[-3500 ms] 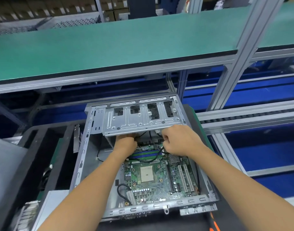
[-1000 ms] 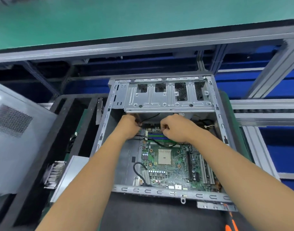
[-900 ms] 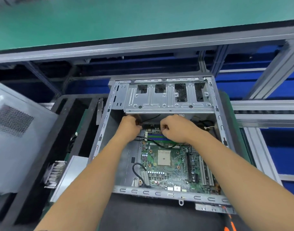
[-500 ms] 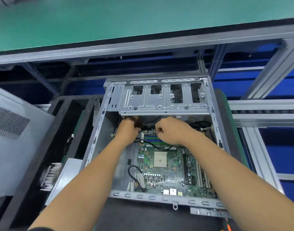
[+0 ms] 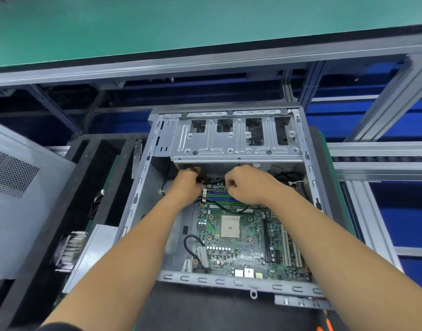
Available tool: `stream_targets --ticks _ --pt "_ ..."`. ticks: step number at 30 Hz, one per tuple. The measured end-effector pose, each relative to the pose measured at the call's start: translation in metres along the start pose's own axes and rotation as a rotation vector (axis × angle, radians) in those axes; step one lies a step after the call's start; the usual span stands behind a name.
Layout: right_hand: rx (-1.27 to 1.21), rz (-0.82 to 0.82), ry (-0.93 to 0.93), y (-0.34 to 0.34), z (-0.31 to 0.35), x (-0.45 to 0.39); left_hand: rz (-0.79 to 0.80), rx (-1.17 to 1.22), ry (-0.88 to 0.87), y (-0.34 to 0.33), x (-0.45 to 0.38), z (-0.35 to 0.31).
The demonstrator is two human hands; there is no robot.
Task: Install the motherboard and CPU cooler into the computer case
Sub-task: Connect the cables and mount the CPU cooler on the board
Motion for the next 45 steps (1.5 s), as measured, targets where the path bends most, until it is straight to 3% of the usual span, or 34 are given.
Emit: stream_targets --ticks 5,15,45 --pt "-0.007 -0.004 -0.011 0.0 -0.0003 0.0005 -0.034 -0.042 0.009 0.0011 -0.0003 -0.0029" --pt "-0.022 -0.001 -0.022 -0.0005 -0.0025 -0.0005 0.012 -0.163 -0.151 0.0031 0.0018 -0.008" --pt "-0.028 -0.008 -0.037 -0.004 -0.0055 -0.0012 0.031 -0.299 -0.238 0.0045 -0.0017 -0.0052"
Point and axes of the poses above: each hand's wrist, its own x-axis away from the middle knuckle, its own y-axis out of the back of the hand, z = x × y, the point moved 2 cm from there along -x, towards the middle knuckle, and after that the axes turned 15 degrees about y, right-handed, at the moved point
